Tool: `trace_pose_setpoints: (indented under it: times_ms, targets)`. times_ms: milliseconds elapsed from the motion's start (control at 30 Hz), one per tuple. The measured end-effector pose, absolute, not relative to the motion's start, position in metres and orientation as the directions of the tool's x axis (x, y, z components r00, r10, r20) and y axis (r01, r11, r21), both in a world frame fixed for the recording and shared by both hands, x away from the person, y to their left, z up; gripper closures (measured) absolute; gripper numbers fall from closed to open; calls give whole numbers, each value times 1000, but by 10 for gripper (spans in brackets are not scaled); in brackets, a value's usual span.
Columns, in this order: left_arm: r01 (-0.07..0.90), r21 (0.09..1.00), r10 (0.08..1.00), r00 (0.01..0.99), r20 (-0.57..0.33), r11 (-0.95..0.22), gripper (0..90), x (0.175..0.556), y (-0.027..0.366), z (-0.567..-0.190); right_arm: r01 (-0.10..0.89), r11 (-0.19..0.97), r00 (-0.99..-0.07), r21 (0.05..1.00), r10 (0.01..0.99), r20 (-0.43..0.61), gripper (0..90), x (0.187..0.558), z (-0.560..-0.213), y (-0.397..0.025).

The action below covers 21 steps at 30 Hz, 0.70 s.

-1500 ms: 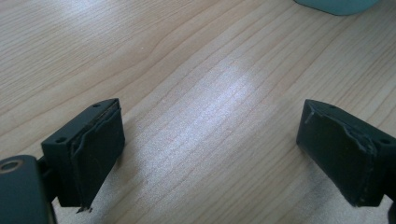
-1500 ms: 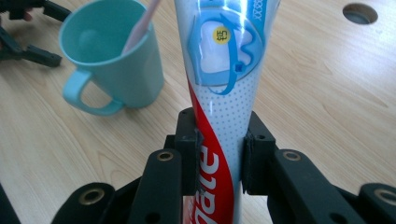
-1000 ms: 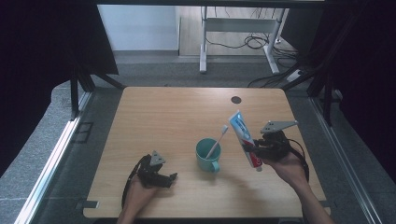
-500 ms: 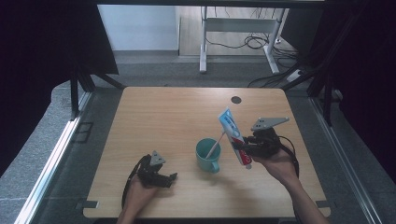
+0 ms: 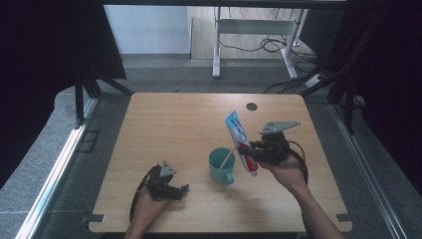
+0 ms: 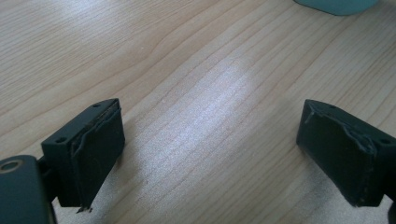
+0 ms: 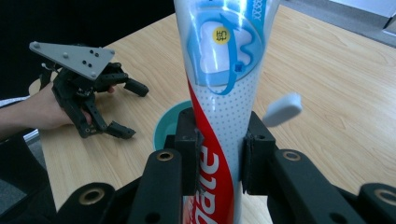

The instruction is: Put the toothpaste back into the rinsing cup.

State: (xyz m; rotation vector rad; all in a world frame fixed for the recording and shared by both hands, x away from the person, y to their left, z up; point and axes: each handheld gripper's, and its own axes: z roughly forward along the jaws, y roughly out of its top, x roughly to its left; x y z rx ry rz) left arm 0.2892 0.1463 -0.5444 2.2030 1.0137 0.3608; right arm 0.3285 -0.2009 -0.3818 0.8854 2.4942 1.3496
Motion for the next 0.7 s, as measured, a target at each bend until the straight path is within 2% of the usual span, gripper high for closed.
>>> trace_pose_setpoints:
  times_ms: [700]
  targets:
    - [564,679,752,659,-28,-469,77,289,146,-544,375,405,-833,834,543,111,717,339,-376,-164]
